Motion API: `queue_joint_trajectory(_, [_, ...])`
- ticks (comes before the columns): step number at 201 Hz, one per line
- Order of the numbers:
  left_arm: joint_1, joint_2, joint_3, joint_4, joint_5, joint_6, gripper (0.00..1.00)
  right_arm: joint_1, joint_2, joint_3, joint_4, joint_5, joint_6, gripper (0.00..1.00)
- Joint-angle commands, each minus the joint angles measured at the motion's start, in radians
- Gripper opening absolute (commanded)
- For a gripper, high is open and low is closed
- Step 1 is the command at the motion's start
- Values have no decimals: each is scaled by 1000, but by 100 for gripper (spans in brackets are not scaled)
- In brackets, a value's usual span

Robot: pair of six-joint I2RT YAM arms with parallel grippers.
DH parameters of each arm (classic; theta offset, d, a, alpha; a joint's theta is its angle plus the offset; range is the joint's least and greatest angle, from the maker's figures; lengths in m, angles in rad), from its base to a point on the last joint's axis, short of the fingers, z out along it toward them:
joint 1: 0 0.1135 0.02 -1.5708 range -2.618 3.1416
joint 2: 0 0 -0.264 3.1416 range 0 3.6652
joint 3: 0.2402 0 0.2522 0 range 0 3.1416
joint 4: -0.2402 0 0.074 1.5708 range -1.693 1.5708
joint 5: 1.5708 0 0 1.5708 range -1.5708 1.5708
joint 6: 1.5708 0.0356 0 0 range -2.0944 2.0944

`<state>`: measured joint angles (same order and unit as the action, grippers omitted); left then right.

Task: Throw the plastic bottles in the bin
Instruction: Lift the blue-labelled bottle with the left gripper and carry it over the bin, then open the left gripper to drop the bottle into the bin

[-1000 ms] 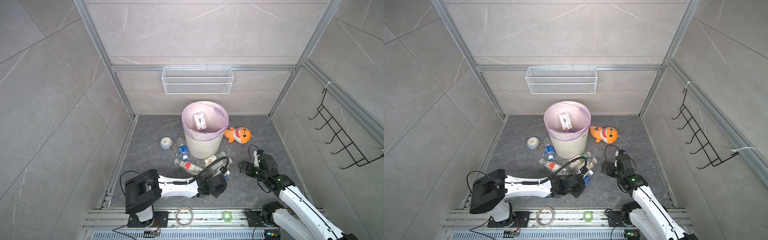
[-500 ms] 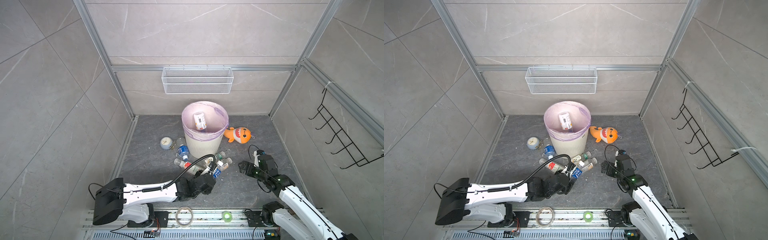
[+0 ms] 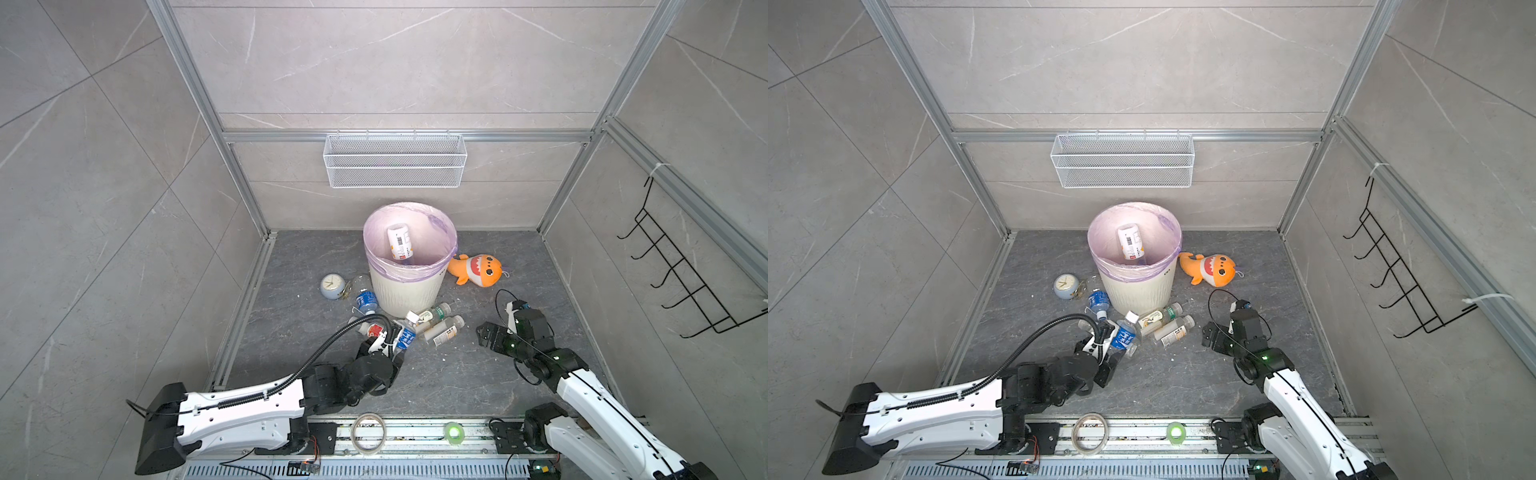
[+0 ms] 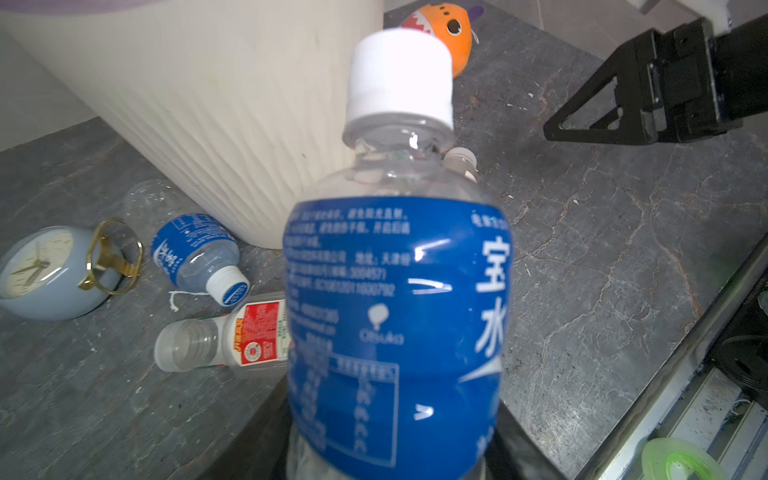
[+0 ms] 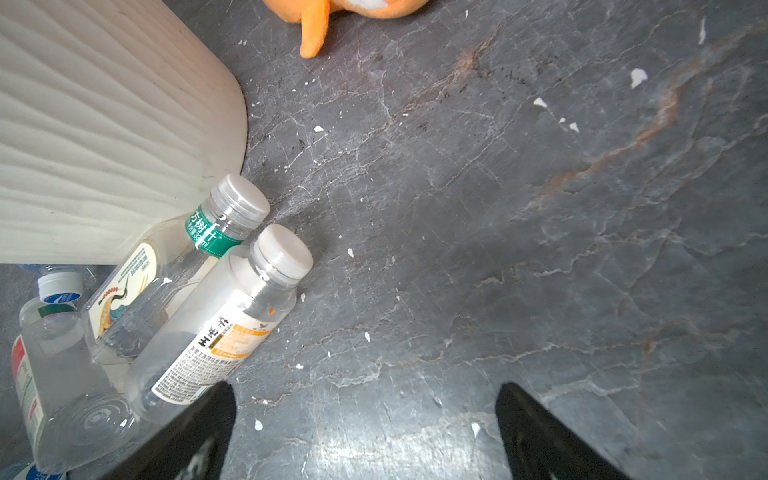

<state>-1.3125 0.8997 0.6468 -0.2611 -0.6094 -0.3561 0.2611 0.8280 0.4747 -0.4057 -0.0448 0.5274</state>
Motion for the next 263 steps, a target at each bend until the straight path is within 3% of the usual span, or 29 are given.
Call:
queue_joint_trajectory(1, [4,-100,3,-35,-84,19,48,-3,6,-1,13,-12,-15,99])
queue_joint_trajectory(69, [4,-304,55,-71,-117,97,49,-3,15,0,13,-18,-17,99])
queue_joint_trajectory(102, [6,-283,171,-34,-89,192,48,-3,14,-1,16,-22,-18,99])
queue_joint_trajectory(123, [32,-181,299,-11,-79,279,48,-3,14,-1,18,-26,-20,99])
queue_joint_trajectory(141, [165,-53,470,-20,67,308,48,-3,11,-2,19,-28,-21,99])
queue_joint_trajectory(165, [476,173,714,-42,454,236,48,-4,-3,-7,18,-29,-21,99])
queue_joint_trajectory(183, [566,379,911,-67,580,255,48,-3,-22,-14,18,-26,-18,99])
queue_joint_trajectory(194, [617,505,1051,-109,674,249,57,-4,-30,-15,18,-24,-16,99])
queue_joint_trajectory(202, [643,591,1145,-158,726,230,77,-3,-32,-16,16,-22,-17,99])
queue_joint_trajectory(207, [653,630,1186,-179,719,216,94,-4,-32,-16,15,-20,-16,99])
queue_joint_trajectory(211, [661,644,1202,-186,702,205,99,-3,-32,-16,16,-21,-17,99])
queue_joint_trajectory(225, [679,647,1182,-154,676,189,100,-3,-36,-17,15,-23,-17,99])
queue_joint_trajectory(263, [680,472,985,-19,591,191,100,-3,-41,-21,20,-32,-18,100])
